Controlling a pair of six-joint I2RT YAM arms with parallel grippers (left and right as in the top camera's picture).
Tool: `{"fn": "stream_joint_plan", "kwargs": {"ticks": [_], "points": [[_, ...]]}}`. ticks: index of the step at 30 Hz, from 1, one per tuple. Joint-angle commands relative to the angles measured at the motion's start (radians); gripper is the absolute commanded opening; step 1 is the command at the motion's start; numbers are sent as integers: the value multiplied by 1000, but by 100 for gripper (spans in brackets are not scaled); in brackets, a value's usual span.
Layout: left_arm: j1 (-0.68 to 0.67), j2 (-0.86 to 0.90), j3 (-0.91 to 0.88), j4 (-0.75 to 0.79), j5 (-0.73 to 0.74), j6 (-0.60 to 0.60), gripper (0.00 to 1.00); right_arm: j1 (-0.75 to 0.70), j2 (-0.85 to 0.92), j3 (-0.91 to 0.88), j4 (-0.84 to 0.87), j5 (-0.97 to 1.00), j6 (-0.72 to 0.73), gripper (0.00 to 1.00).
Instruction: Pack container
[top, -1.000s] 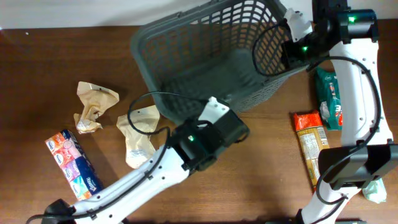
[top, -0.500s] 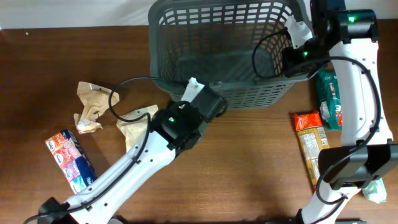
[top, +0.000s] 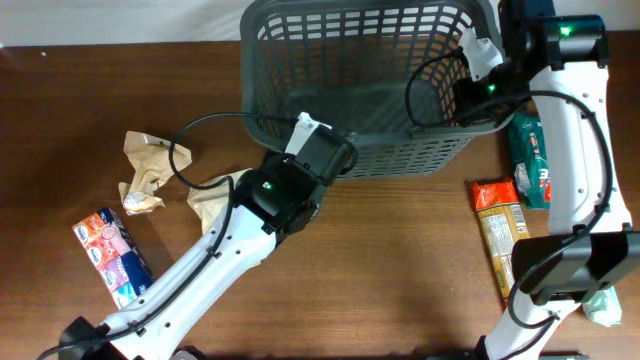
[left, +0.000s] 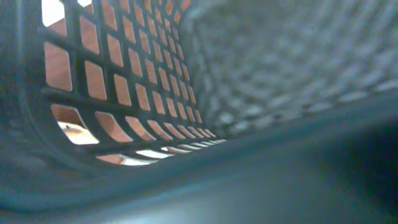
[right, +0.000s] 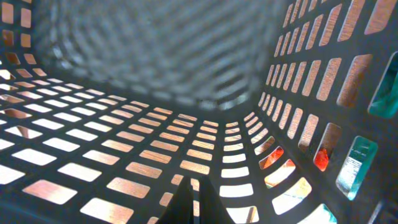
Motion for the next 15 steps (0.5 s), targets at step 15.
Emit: {"fn": "stream_joint_plan", "kwargs": {"ticks": [15], "points": [[31, 11, -6, 53, -11, 64, 2, 24, 5, 6, -36, 23, 12, 4]]}}
